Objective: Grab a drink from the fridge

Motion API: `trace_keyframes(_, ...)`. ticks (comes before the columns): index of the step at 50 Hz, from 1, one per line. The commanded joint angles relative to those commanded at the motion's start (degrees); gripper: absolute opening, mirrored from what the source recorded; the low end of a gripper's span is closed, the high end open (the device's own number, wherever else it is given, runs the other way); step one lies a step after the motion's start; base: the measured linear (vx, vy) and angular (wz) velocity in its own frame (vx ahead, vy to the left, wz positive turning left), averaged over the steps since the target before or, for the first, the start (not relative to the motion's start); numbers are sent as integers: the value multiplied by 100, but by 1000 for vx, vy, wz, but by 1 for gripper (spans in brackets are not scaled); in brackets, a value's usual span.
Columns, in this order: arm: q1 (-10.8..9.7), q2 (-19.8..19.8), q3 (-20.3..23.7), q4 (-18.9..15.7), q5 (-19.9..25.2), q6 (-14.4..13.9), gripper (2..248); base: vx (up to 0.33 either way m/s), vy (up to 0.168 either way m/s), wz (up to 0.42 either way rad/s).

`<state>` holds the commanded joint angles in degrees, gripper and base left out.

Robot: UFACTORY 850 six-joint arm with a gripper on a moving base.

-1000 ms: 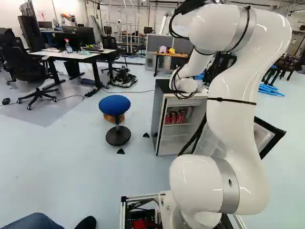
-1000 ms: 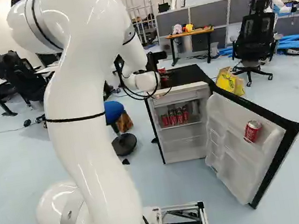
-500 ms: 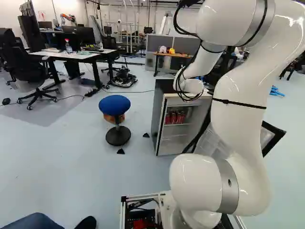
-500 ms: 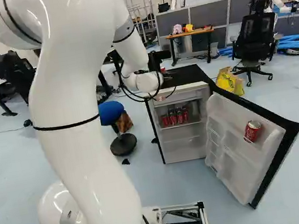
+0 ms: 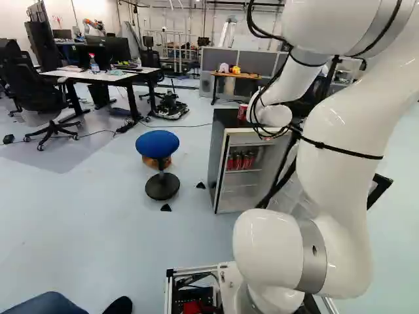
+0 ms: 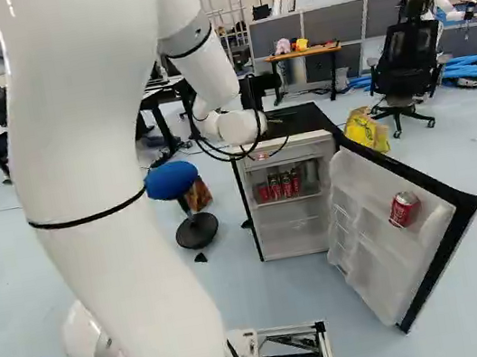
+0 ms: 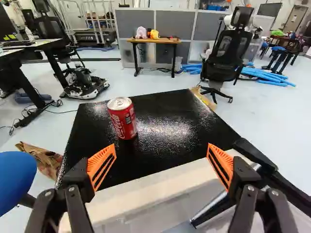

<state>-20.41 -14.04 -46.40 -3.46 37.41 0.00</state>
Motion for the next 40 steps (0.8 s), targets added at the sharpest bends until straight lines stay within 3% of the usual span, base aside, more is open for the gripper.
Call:
trace_keyframes(22,-386,471,230,-82,-462,0,247,0,0,0)
trace_keyframes(40,-730,794,334,-82,-1176,0,247,0,0,0)
